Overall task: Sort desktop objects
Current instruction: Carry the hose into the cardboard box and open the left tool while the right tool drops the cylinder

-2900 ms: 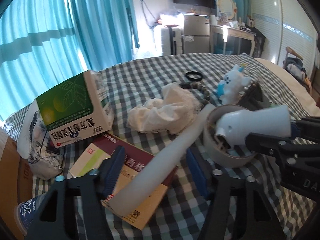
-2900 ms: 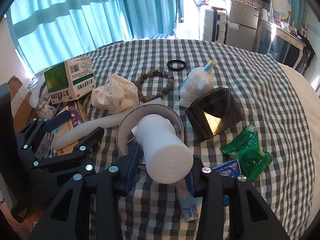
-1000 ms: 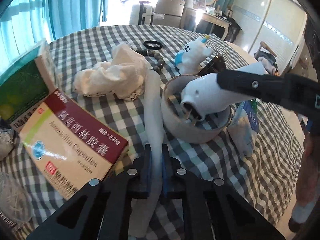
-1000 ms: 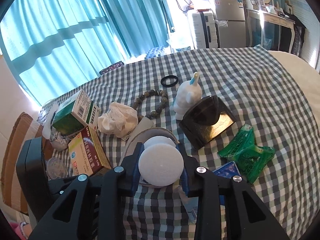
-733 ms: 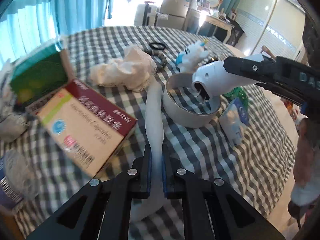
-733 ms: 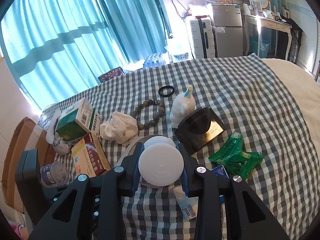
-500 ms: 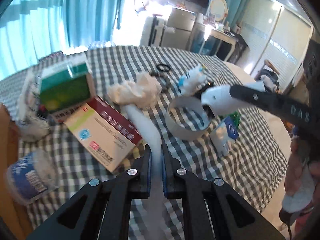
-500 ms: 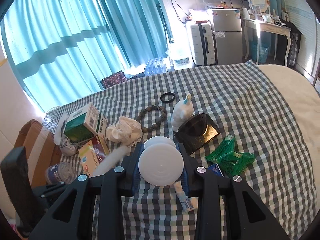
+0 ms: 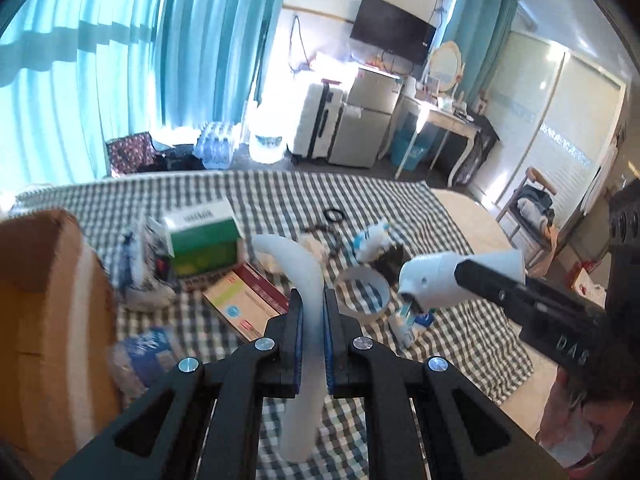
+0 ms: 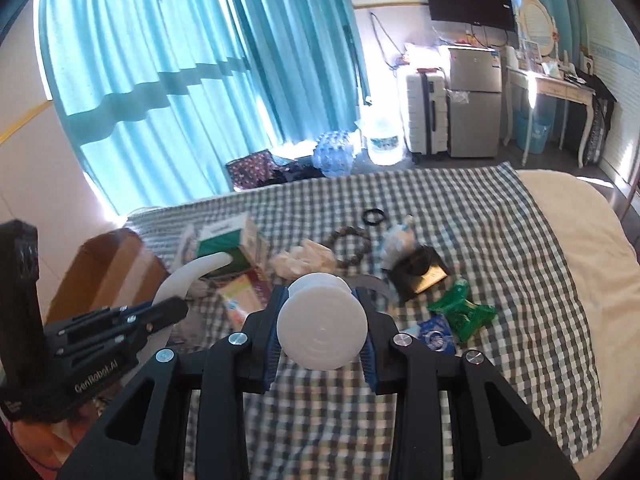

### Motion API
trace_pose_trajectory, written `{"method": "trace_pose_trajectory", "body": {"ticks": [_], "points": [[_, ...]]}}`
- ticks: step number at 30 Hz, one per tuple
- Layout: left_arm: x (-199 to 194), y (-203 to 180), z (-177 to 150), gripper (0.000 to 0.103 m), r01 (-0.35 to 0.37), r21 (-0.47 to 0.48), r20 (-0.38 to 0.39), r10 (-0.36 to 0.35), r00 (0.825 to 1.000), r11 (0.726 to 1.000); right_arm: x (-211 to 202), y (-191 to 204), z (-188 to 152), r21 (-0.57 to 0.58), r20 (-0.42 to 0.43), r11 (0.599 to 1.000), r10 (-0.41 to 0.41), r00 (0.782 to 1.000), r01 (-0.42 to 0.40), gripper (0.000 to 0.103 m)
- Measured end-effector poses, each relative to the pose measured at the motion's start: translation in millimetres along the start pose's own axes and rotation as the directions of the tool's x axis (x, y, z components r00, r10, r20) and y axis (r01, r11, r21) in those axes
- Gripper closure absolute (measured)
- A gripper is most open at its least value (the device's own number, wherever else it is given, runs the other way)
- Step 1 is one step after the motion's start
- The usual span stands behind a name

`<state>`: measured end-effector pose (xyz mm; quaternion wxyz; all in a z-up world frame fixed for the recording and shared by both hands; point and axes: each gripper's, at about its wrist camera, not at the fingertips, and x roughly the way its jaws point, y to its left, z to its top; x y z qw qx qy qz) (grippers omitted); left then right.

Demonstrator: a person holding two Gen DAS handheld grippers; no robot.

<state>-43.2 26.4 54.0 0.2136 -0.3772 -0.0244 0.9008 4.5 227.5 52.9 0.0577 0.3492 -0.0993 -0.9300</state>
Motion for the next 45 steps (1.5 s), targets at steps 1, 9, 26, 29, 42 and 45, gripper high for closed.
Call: {"method": "trace_pose_trajectory", "body": {"ticks": [1,9,26,29,42,45], "points": [[-11.5,4.6,8.5,0.095,-0.003,-0.003,0.012,0.003,1.0,1.0,-4.5,10.8,4.0,-0.014,0.007,1.0,0.006,1.0,-0.006,0.071],[-100.8,68.7,45.5,0.094,-0.084,-0.056,0.05,0.087,0.995,0.995,-33.2,129.9,38.2,-0.142,0.033,0.982,0.127,0.991,-0.121,0.071],[-111.4,245.0,-20.9,0.094,-0.251,-0.156,-0.042,0.247,0.968,0.955,78.5,303.1,-11.3,-0.183,-0.218,0.94,0.245,0.945,-0.286,0.071],[-103.7,255.3,-28.5,0.08,-0.237,-0.183,-0.044,0.233,0.971,0.954,99.2,314.6,-15.8,-0.17,-0.256,0.946,0.228,0.939,-0.276,0.07],[-149.4,248.9,-10.2,0.017,-0.308,-0.256,-0.018,0.314,0.949,0.917,46.0,308.1,6.7,-0.175,-0.094,0.971,0.151,0.984,-0.166,0.021],[-168.3,214.9,9.5,0.016,-0.274,-0.236,0.019,0.286,0.958,0.932,15.9,296.9,20.5,-0.187,-0.069,0.974,0.12,0.99,-0.131,0.021]]}}
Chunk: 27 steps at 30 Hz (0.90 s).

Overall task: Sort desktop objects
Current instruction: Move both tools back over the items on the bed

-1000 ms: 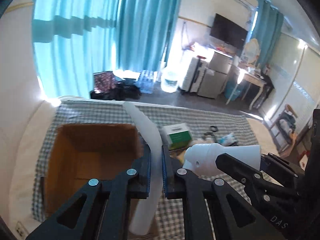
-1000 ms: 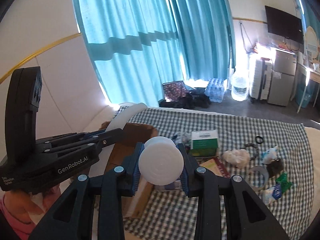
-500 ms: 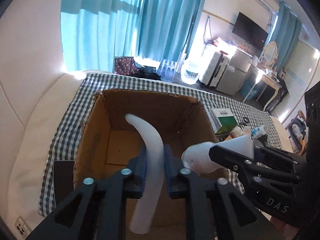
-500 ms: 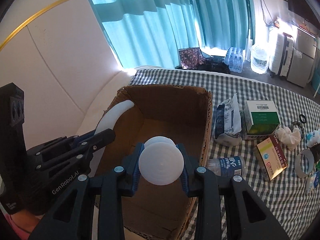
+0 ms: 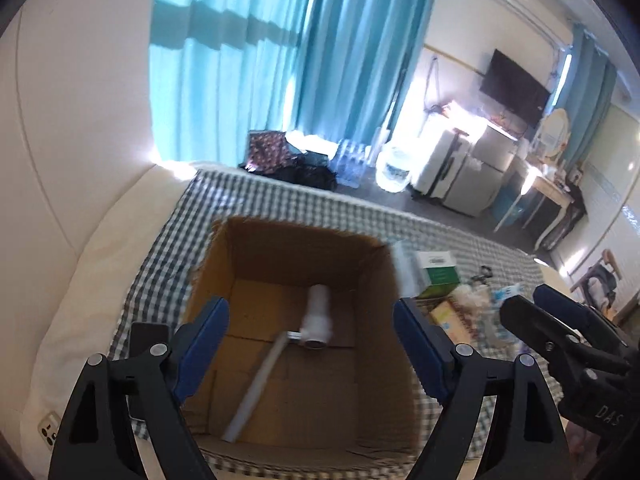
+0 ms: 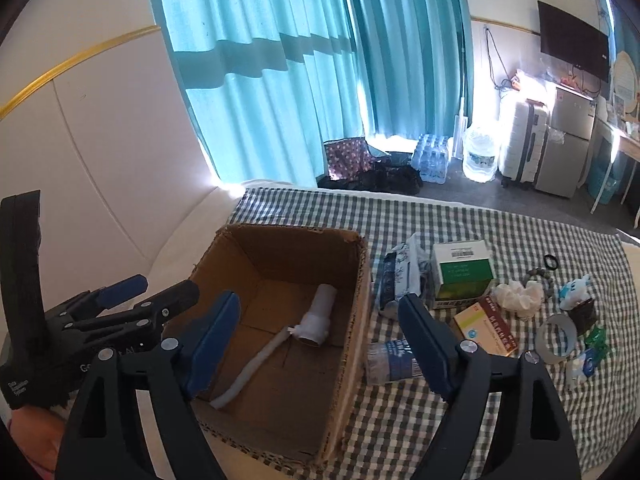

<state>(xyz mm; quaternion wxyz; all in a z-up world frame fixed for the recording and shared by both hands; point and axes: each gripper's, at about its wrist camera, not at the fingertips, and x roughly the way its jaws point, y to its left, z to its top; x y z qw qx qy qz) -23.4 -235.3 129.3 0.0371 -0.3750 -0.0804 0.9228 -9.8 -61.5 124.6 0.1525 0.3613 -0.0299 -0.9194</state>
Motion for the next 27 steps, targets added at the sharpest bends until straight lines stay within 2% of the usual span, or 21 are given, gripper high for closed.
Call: {"method": "trace_pose_trajectory", "body": {"ticks": [2,4,6,8,13,20,27], "points": [[-19.7,-26.7,9.0,0.008,0.0,0.019,0.029,-0.001,1.0,1.0,-26.8,-8.6,9.5,0.009,0.02,1.0,-0.028,0.999,0.028,0.017],[-35.5,-53.9,15.2,0.006,-0.005,0.03,0.057,0.004,0.998,1.0,-53.3,-16.5,16.6,0.021,0.055,0.999,-0.047,0.997,0.046,0.014],[-44.0,-80.2,17.5,0.004,0.021,0.042,0.073,-0.024,0.997,0.999,-80.4,-30.2,18.7,0.043,0.106,0.997,-0.062,0.992,0.057,0.013],[-44.8,-106.7,15.7,0.0,0.059,0.05,0.06,-0.062,0.996,0.997,-104.8,-50.6,16.2,0.072,0.14,0.995,-0.077,0.987,0.067,0.012],[-24.7,-168.2,-0.7,0.0,0.097,0.093,0.034,-0.101,0.994,0.991,-138.9,-112.9,-0.5,0.11,0.157,0.985,-0.148,0.977,0.132,0.012],[48.2,-228.2,-45.8,0.0,0.099,0.15,-0.044,-0.093,0.995,0.984,-131.3,-216.3,-35.5,0.147,0.123,0.954,-0.278,0.953,0.26,0.011],[132.9,-246.3,-105.1,0.0,0.055,0.191,-0.131,-0.03,0.991,0.98,-87.6,-305.6,-91.0,0.258,0.074,0.916,-0.337,0.939,0.308,0.011]]}}
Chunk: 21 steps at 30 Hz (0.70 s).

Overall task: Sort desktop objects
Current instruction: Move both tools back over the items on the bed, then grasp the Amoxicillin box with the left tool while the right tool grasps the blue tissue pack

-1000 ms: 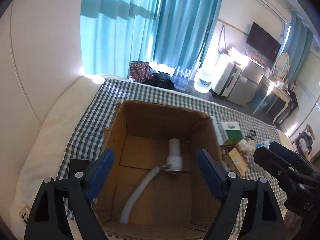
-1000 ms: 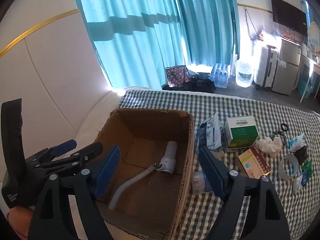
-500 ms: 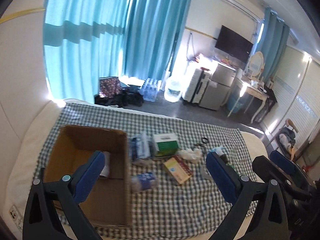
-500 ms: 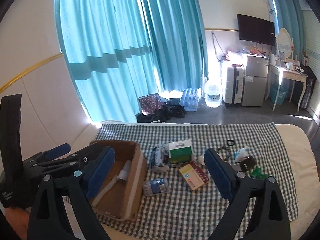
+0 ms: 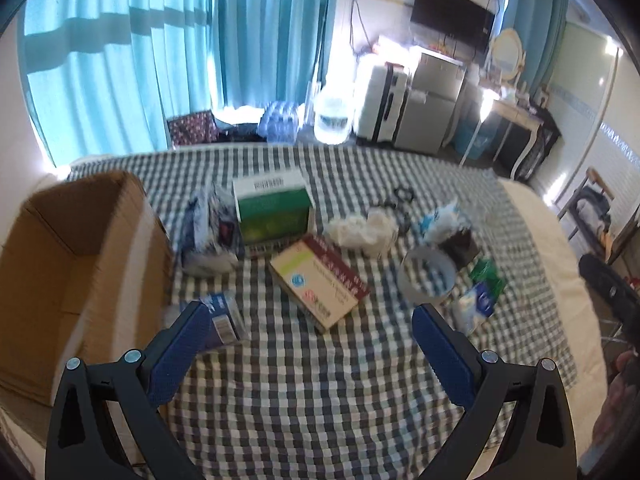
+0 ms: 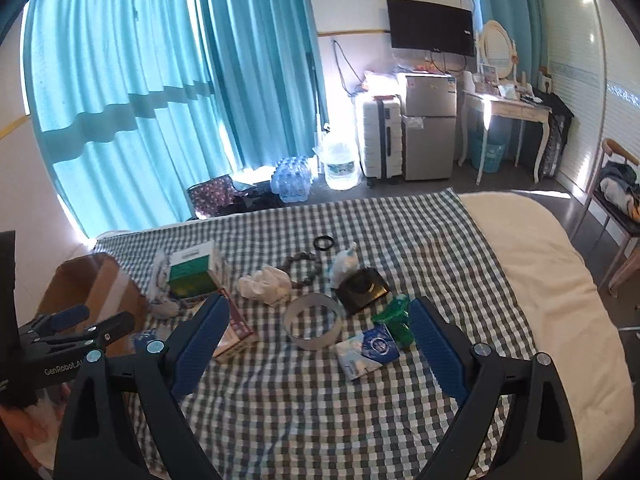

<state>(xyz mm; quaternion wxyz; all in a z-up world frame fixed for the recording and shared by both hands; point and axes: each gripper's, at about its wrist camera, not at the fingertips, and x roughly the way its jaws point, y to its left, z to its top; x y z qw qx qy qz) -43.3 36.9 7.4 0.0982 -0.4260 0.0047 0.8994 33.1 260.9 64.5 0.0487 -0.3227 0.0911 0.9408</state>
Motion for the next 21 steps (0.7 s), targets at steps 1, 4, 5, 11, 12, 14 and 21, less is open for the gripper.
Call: {"method": "trace_pose_trajectory", "body": {"ticks": [1,4,5,11,12,14,21], "points": [[8.9,-1.5,-7.4,0.0,-0.001,0.005,0.0,0.001,1.0,1.0,9.3,-9.1,-6.1,0.023,-0.005,0.999,-0.025,1.0,0.025,0.011],[31.0,-9.1,-29.0,0.0,-0.015,0.035,0.011,0.015,1.0,0.999,25.5,-29.6,-23.0,0.059,0.018,0.996,-0.061,0.998,0.06,0.011],[37.1,-12.1,-34.2,0.0,-0.025,0.047,0.011,0.024,1.0,0.999,31.7,-31.4,-26.2,0.041,0.025,0.996,-0.079,0.997,0.078,0.011],[52.4,-25.0,-35.8,0.0,-0.045,0.069,0.016,0.044,0.999,0.997,77.5,-26.5,-43.2,-0.053,-0.091,0.997,-0.052,0.995,0.048,0.011],[54.5,-24.2,-32.5,0.0,-0.036,0.057,0.019,0.035,0.999,0.998,83.3,-24.9,-47.6,-0.068,-0.101,0.997,-0.053,0.993,0.046,0.011],[63.3,-19.3,-24.9,0.0,-0.007,0.007,0.01,0.007,1.0,1.0,97.1,-22.8,-57.1,-0.102,-0.136,0.994,-0.056,0.989,0.043,0.012],[103.8,-3.2,-23.8,0.0,-0.01,-0.162,-0.08,-0.003,0.997,0.987,144.0,-28.6,-75.3,-0.123,-0.238,0.99,-0.091,0.967,0.063,0.012]]}}
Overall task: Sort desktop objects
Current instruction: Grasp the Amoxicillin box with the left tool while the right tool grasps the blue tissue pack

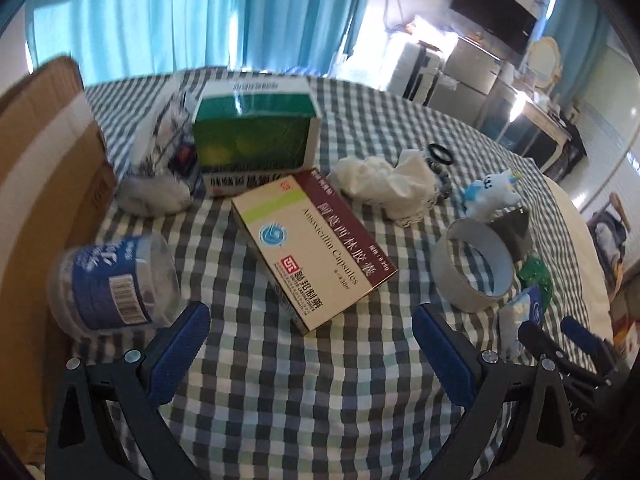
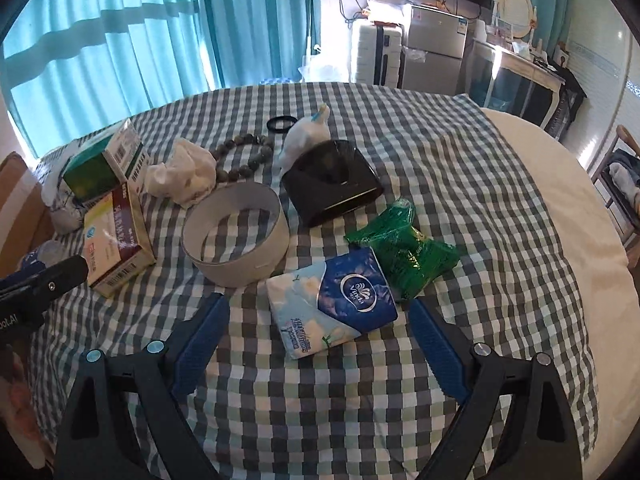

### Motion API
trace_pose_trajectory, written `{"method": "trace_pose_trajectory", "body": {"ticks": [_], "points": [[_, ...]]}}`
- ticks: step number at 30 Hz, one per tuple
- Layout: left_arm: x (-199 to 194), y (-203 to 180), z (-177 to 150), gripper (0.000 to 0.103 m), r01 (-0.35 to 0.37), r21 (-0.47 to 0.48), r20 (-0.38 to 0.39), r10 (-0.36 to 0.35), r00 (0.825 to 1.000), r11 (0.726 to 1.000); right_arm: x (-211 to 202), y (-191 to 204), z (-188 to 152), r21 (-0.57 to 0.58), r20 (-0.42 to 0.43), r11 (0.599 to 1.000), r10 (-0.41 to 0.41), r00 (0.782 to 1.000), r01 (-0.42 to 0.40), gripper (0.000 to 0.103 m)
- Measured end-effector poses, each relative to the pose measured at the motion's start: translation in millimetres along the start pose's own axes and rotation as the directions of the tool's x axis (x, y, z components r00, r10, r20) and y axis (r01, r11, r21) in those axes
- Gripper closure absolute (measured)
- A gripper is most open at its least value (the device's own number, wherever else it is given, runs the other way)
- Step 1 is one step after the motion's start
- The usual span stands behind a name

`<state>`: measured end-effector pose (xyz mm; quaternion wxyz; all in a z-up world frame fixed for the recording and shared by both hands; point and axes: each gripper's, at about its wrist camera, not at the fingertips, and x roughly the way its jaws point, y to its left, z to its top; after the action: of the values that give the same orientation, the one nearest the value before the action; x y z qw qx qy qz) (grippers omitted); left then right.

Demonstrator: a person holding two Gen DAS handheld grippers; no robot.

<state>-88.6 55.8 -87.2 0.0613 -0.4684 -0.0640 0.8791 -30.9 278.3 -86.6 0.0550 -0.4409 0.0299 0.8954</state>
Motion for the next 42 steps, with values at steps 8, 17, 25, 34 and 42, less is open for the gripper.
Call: {"method": "trace_pose_trajectory", "body": {"ticks": [8,17,25,34,42], "points": [[8.5,-6.8,9.1,0.0,-0.016,-0.016,0.02,0.016,1.0,1.0,24.5,-5.4,0.8,-0.004,-0.031,1.0,0.003,1.0,-0.003,0.012],[35.0,-14.5,19.4,0.0,-0.057,-0.063,0.005,0.057,0.998,0.996,36.3,3.5,-4.6,-0.044,-0.074,0.999,-0.017,0.997,0.014,0.02],[81.0,-21.7,26.8,0.0,-0.161,-0.089,-0.097,0.152,0.984,0.983,34.8,3.3,-4.4,-0.031,-0.081,1.0,0.0,0.997,-0.003,0.023],[46.4,-16.8,7.6,0.018,-0.139,0.005,-0.026,0.139,0.99,0.99,16.7,-2.2,6.0,0.047,-0.067,0.997,0.071,0.995,-0.068,0.023],[-11.4,-19.0,-6.3,0.018,-0.105,0.064,0.063,0.101,0.993,0.992,-15.6,-2.8,11.0,0.069,-0.012,0.992,0.107,0.994,-0.106,0.023]]}}
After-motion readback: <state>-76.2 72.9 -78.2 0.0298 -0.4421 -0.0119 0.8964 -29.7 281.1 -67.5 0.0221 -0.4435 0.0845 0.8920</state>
